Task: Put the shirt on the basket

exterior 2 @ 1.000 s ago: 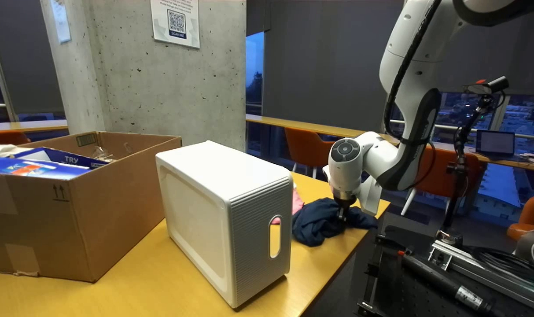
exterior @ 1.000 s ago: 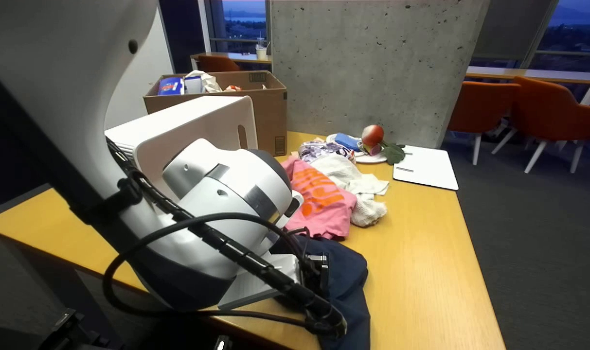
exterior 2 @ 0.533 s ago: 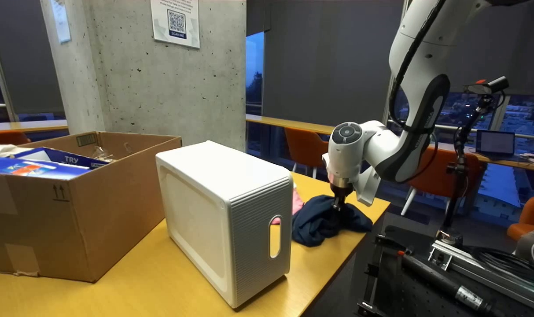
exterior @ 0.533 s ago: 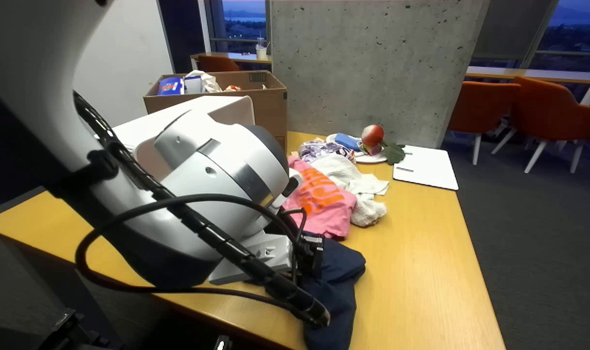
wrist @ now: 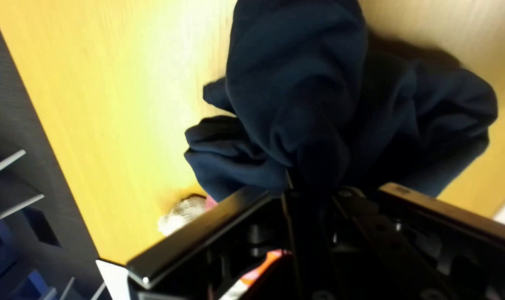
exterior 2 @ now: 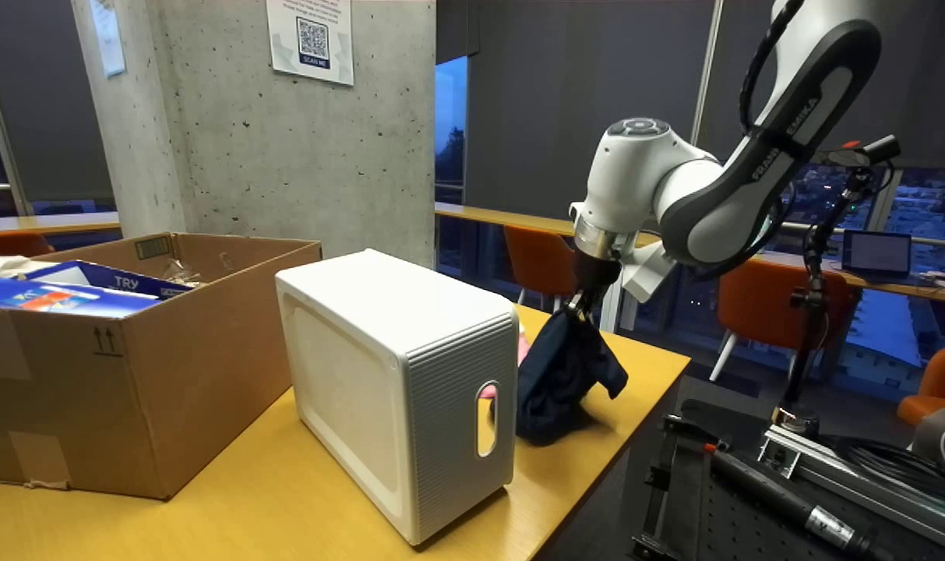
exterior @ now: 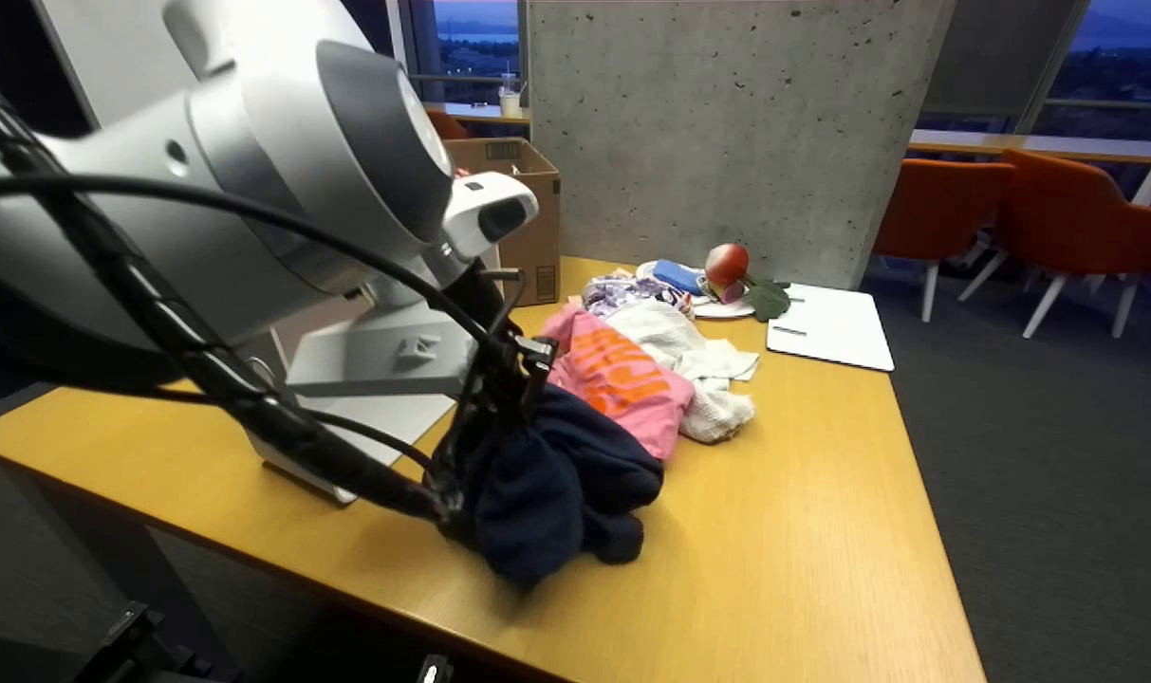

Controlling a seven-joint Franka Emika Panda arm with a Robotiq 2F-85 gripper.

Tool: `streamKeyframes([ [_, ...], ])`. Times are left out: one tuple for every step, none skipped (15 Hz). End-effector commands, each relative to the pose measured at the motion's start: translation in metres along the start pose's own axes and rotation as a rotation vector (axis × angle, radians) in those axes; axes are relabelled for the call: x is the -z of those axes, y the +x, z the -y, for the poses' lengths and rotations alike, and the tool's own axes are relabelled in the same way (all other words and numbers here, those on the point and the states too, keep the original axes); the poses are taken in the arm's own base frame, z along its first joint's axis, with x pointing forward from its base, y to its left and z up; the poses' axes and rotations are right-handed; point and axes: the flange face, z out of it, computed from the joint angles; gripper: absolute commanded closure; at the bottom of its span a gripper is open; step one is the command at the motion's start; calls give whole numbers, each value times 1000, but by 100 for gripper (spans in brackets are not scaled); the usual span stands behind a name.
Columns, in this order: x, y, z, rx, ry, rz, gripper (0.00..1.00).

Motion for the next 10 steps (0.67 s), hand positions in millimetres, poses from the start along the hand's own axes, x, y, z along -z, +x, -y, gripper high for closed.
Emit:
streamKeyframes([
  [63,2,5,-28,125,-55,98],
  [78,4,1,-35,141,-57,98],
  [88,5,-4,-48,161,-59,98],
  [95,6,-9,-66,191,-62,98],
  [105,6,-14,-89,227,-68,98],
  [116,4,-18,-112,275,-70,98],
  [128,6,-22,-133,322,-68,98],
  [140,9,-29,-148,368,-66,98],
  [151,10,-35,-159,400,-58,98],
  [164,9,-42,-175,416,-47,98],
])
